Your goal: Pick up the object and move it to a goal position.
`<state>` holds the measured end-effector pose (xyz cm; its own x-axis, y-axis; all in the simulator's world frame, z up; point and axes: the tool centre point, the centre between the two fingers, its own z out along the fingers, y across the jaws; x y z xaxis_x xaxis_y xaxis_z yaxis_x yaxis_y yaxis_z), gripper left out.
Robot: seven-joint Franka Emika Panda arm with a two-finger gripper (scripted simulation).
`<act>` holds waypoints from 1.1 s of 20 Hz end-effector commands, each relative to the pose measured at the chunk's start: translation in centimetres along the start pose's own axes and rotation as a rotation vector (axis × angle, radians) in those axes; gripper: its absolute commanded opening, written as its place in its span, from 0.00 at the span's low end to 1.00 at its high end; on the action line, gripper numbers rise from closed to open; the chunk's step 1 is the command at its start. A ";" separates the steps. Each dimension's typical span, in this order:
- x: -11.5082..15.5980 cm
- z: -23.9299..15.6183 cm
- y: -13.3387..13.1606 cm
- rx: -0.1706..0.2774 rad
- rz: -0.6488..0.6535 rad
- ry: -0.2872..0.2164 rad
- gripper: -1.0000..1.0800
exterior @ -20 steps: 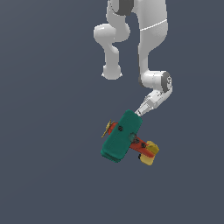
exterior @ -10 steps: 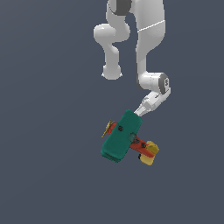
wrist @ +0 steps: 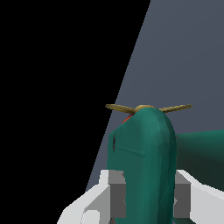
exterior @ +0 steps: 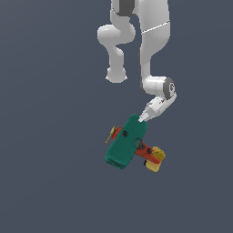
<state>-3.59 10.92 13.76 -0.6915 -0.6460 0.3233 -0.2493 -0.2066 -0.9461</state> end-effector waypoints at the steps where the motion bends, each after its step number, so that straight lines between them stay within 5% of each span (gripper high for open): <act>1: 0.0 0.0 0.0 0.000 0.000 -0.001 0.00; 13: 0.4 -0.2 -0.6 0.000 0.000 0.000 0.00; 22: 3.5 -1.7 -4.7 -0.006 -0.001 0.000 0.00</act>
<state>-5.65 10.90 17.99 -0.6888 -0.6460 0.3290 -0.2595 -0.2041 -0.9440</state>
